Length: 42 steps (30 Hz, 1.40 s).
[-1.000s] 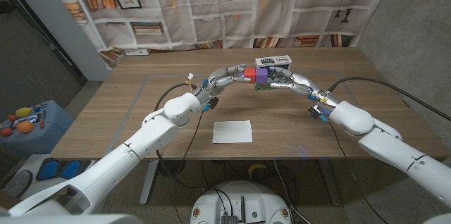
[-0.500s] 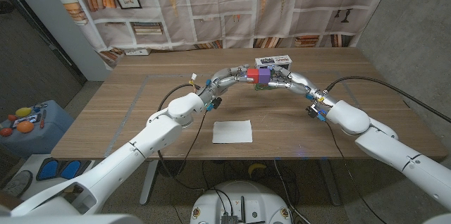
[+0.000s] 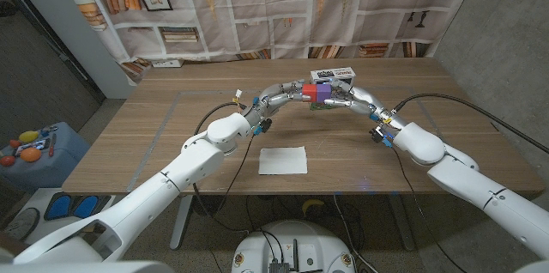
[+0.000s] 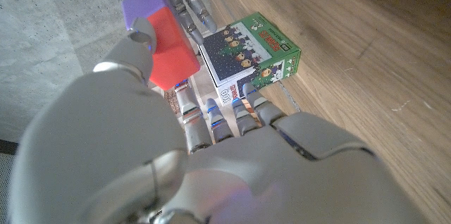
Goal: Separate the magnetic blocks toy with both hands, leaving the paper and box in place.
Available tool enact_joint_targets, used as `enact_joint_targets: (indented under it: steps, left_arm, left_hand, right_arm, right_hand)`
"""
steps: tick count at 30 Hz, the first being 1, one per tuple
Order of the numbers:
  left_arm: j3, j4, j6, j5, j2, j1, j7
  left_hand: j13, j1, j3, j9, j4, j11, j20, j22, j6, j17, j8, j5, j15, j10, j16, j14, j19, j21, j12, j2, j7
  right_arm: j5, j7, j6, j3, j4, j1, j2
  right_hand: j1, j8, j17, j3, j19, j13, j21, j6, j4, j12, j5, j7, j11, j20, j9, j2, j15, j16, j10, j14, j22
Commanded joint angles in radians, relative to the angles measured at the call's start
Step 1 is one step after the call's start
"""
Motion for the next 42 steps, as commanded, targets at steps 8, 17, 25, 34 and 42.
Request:
enact_joint_targets:
  steps: [8,17,25,34,42]
  left_arm:
    - [0.014,0.023,0.007,-0.009,-0.014,-0.016,-0.018]
    - [0.016,0.031,0.007,-0.013,-0.018,-0.019,-0.02]
    - [0.019,0.042,0.005,-0.015,-0.025,-0.026,-0.025]
    - [0.022,0.047,0.008,-0.016,-0.027,-0.03,-0.03]
    - [0.025,0.052,0.011,-0.018,-0.033,-0.035,-0.03]
  left_hand:
    - [0.003,-0.006,-0.007,0.017,0.002,-0.001,0.001,0.001,0.265,0.004,0.031,0.008,0.006,0.001,0.004,-0.002,-0.002,-0.004,0.003,0.029,0.007]
    - [0.003,-0.005,-0.01,0.018,0.001,0.0,0.002,0.001,0.27,0.004,0.033,0.008,0.006,0.001,0.004,-0.002,-0.002,-0.004,0.003,0.03,0.012]
    - [0.003,-0.004,-0.013,0.018,0.001,-0.003,0.002,0.001,0.272,0.004,0.033,0.008,0.005,0.0,0.004,-0.002,-0.002,-0.004,0.003,0.031,0.011]
    - [0.003,-0.003,-0.015,0.019,0.001,-0.004,0.001,0.001,0.273,0.004,0.034,0.008,0.003,0.001,0.004,-0.002,-0.002,-0.004,0.004,0.032,0.012]
    - [0.003,-0.002,-0.017,0.02,0.001,-0.003,0.002,0.001,0.274,0.004,0.034,0.008,0.005,0.001,0.004,-0.003,-0.002,-0.004,0.004,0.032,0.01]
  right_arm:
    - [-0.044,-0.08,-0.007,-0.005,0.001,-0.008,0.045]
    - [-0.069,-0.116,-0.025,-0.004,-0.009,-0.015,0.056]
    - [-0.08,-0.137,-0.036,-0.004,-0.012,-0.016,0.064]
    - [-0.083,-0.161,-0.033,-0.003,-0.001,-0.015,0.079]
    - [-0.086,-0.175,-0.031,0.0,0.005,-0.015,0.084]
  right_hand:
    - [0.035,0.042,0.008,0.008,0.038,0.001,0.013,0.063,0.0,0.012,0.006,-0.013,-0.012,-0.01,0.012,0.002,-0.009,0.014,0.043,0.028,0.006]
    - [0.068,0.083,0.011,0.009,0.063,0.001,0.014,0.124,-0.002,0.013,0.009,-0.012,-0.017,-0.022,0.024,0.005,-0.022,0.023,0.068,0.051,0.006]
    - [0.097,0.122,0.013,0.008,0.084,0.001,0.014,0.175,-0.004,0.016,0.013,-0.005,-0.018,-0.032,0.038,0.004,-0.034,0.03,0.095,0.071,0.006]
    - [0.125,0.159,0.016,0.009,0.104,0.001,0.015,0.22,-0.003,0.017,0.016,-0.016,-0.025,-0.037,0.052,0.008,-0.048,0.037,0.115,0.089,0.006]
    - [0.141,0.182,0.019,0.007,0.115,0.001,0.014,0.244,-0.001,0.02,0.017,-0.011,-0.026,-0.041,0.063,0.012,-0.053,0.043,0.133,0.101,0.006]
